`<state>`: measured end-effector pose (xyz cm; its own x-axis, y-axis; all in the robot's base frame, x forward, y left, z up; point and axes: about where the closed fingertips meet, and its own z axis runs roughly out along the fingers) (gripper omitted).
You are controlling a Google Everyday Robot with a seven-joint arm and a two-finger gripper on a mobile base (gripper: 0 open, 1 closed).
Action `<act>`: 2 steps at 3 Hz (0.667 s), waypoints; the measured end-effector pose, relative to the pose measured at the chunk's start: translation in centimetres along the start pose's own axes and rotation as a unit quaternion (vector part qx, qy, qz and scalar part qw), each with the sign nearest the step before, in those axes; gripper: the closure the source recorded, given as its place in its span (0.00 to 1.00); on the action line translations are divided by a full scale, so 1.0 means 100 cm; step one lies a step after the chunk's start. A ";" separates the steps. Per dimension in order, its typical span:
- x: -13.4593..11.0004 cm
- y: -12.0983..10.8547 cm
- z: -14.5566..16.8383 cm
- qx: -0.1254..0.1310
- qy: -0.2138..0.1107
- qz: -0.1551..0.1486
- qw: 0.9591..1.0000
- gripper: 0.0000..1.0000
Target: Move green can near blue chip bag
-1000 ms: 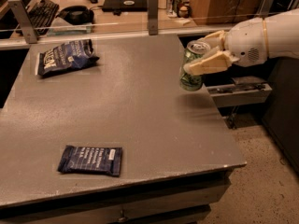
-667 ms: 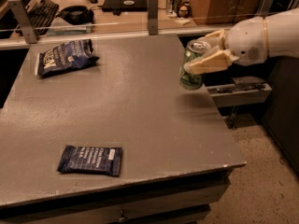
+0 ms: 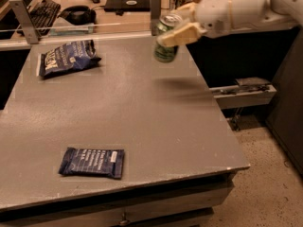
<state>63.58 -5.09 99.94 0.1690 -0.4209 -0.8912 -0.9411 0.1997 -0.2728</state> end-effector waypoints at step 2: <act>-0.032 -0.059 0.102 -0.013 -0.024 -0.013 1.000 1.00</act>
Offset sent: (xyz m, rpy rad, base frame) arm 0.1343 0.1404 0.0033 0.0425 0.0017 0.0238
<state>71.60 4.07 100.71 0.2071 -0.3835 -0.9000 -0.9431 0.1663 -0.2879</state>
